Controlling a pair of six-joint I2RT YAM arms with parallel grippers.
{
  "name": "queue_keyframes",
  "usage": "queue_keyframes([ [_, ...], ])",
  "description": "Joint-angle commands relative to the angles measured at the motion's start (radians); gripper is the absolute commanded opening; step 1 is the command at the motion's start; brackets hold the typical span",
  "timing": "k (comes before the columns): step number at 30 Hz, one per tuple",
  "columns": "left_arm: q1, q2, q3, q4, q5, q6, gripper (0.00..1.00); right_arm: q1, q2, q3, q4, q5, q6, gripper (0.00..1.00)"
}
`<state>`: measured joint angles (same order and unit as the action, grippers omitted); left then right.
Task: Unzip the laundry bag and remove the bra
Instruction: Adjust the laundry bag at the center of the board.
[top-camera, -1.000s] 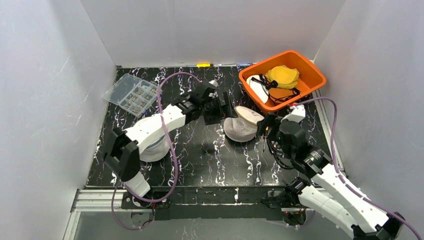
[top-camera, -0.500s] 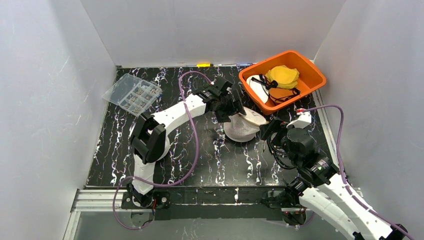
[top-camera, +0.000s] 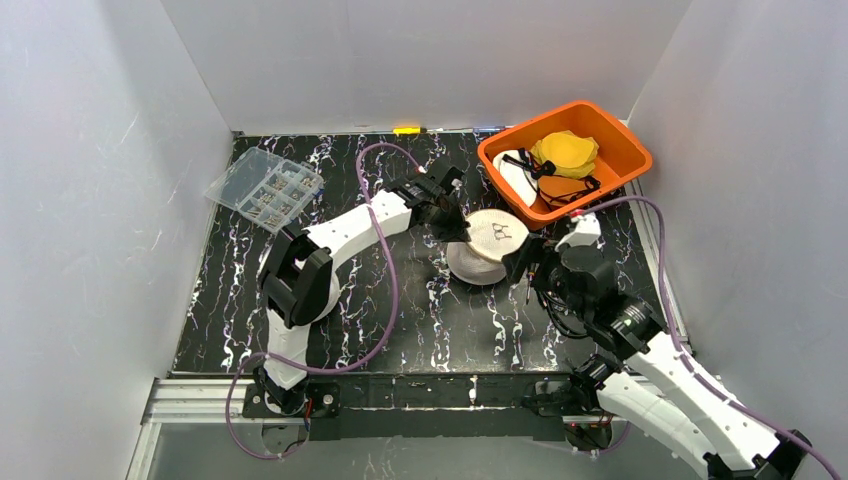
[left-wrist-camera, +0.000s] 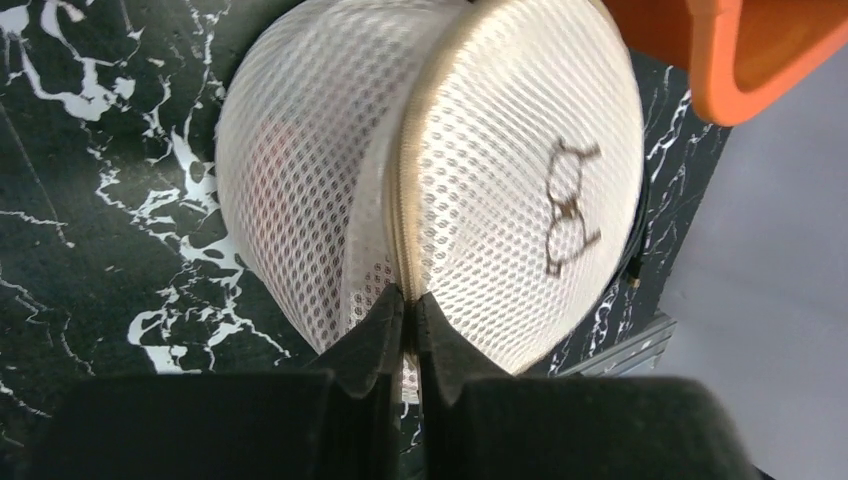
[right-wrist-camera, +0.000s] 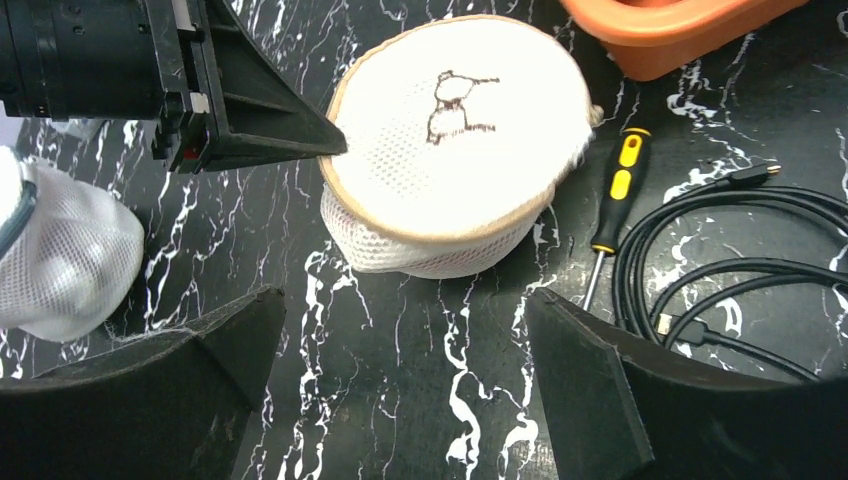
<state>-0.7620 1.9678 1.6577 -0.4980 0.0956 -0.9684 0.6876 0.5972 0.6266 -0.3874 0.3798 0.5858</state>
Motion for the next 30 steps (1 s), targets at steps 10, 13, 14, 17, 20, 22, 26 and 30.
queue_keyframes([
  [10, 0.157, -0.359, -0.396, 0.226, 0.216, 0.067, 0.00, -0.003, 0.167, 0.150, 0.073, -0.040, 0.009, 0.99],
  [13, 0.203, -0.457, -0.516, 0.301, 0.292, 0.082, 0.00, -0.006, 0.205, 0.151, 0.097, -0.075, 0.022, 0.99],
  [14, 0.213, -0.484, -0.538, 0.311, 0.306, 0.092, 0.00, -0.010, 0.217, 0.148, 0.111, -0.098, 0.030, 0.99],
  [17, 0.233, -0.552, -0.594, 0.342, 0.352, 0.130, 0.00, -0.037, 0.246, 0.127, 0.171, -0.202, 0.054, 0.99],
  [20, 0.263, -0.608, -0.635, 0.367, 0.405, 0.180, 0.00, -0.090, 0.256, 0.073, 0.287, -0.342, 0.077, 0.99],
  [22, 0.284, -0.619, -0.639, 0.360, 0.450, 0.224, 0.00, -0.135, 0.266, 0.043, 0.351, -0.440, 0.089, 0.99],
  [26, 0.309, -0.619, -0.615, 0.313, 0.513, 0.324, 0.00, -0.245, 0.313, -0.019, 0.473, -0.600, 0.115, 0.99],
  [30, 0.319, -0.629, -0.607, 0.323, 0.570, 0.380, 0.00, -0.360, 0.365, -0.138, 0.716, -0.802, 0.201, 0.94],
])
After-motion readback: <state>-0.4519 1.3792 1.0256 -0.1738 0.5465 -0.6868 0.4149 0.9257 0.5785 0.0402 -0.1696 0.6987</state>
